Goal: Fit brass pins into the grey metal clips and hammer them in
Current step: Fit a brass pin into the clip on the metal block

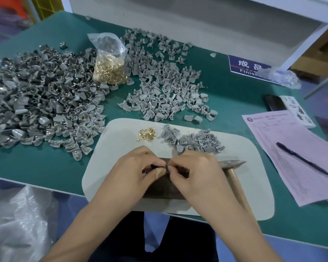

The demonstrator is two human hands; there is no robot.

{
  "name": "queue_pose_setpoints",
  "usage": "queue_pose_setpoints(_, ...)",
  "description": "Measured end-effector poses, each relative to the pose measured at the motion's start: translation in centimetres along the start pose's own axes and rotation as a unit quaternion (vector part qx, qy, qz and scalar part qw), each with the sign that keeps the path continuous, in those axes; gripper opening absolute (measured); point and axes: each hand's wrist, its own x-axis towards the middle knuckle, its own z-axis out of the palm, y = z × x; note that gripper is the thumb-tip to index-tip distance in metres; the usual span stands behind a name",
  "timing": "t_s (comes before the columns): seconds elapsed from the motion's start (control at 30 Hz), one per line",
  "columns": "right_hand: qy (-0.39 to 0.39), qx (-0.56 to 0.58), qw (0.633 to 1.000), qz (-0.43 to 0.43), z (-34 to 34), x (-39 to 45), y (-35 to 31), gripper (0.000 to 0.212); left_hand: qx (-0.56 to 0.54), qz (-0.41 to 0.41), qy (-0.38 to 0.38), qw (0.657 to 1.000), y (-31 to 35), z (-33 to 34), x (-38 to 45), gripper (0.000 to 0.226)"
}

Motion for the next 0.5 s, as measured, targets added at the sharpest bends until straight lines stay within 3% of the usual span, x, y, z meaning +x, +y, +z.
queue_pose_setpoints(0.07,0.030,0.041,0.999,0.014,-0.1,-0.5,0.4,0.006,0.009,0.006,0.002,1.000,0.0,0.0,0.0,0.010)
queue_pose_setpoints(0.17,0.153,0.102,0.978,0.100,-1.0,-2.6,2.2,0.003,0.033,0.011,0.006,0.999,0.0,0.4,0.0,0.008)
queue_pose_setpoints(0.27,0.248,-0.073,0.938,0.229,-1.7,-5.2,4.9,0.015,0.045,0.010,0.010,0.999,-0.1,0.7,0.0,0.008)
queue_pose_setpoints(0.33,0.198,-0.151,0.911,0.330,-1.5,-6.8,6.2,0.025,0.056,0.013,0.011,0.998,-0.1,0.9,0.1,0.009)
queue_pose_setpoints(0.4,0.112,-0.149,0.904,0.385,-1.1,-7.9,7.2,0.046,0.059,0.018,0.013,0.998,-0.1,1.0,0.2,0.010)
queue_pose_setpoints(0.5,0.100,-0.104,0.911,0.386,-1.1,-8.4,7.5,0.034,0.057,0.021,0.014,0.998,0.1,1.0,0.3,0.010)
